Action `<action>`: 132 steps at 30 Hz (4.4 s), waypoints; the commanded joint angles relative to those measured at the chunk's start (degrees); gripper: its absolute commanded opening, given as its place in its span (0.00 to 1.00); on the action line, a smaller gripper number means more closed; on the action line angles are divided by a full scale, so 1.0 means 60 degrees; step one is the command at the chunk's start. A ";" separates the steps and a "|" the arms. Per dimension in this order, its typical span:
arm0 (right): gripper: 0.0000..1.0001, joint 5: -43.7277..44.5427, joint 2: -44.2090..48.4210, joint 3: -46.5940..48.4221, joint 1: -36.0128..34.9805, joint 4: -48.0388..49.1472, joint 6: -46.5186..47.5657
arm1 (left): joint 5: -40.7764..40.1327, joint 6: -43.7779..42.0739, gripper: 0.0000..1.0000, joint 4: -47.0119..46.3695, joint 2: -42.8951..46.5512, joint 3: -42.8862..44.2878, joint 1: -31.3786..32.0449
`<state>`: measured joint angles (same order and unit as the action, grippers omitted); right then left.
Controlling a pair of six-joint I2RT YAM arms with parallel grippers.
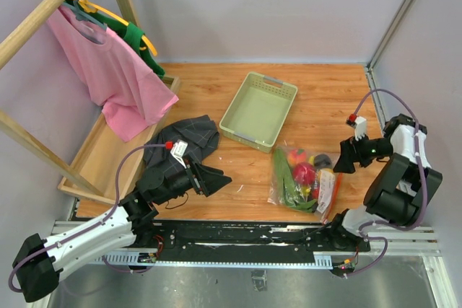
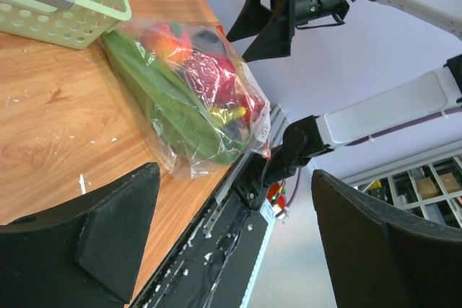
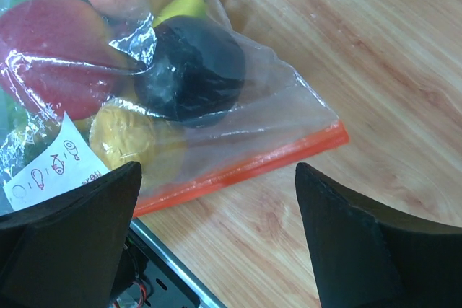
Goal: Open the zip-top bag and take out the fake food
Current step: Pick up the zipper food storage bag at the center of the board.
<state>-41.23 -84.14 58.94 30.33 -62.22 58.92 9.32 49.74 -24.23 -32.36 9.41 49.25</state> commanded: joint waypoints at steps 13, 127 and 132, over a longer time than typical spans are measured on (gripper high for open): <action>0.33 -0.1430 -0.1130 0.0036 -0.0206 -0.0580 0.0618 | 0.0197 -0.0226 0.89 -0.0298 0.0123 -0.0098 0.0038; 0.01 -0.2879 0.4479 -0.1005 -0.1624 0.6971 -1.5117 | -0.9045 -0.2157 0.61 0.5623 -1.2631 1.2648 0.5506; 0.01 -0.2879 0.4464 -0.0991 -0.1616 0.6997 -1.5136 | -0.9519 -0.2224 0.34 0.6300 -1.3118 1.3192 0.5526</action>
<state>-58.33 -58.41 53.28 21.80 -22.24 -31.14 -42.06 36.27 8.01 -109.19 85.84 81.89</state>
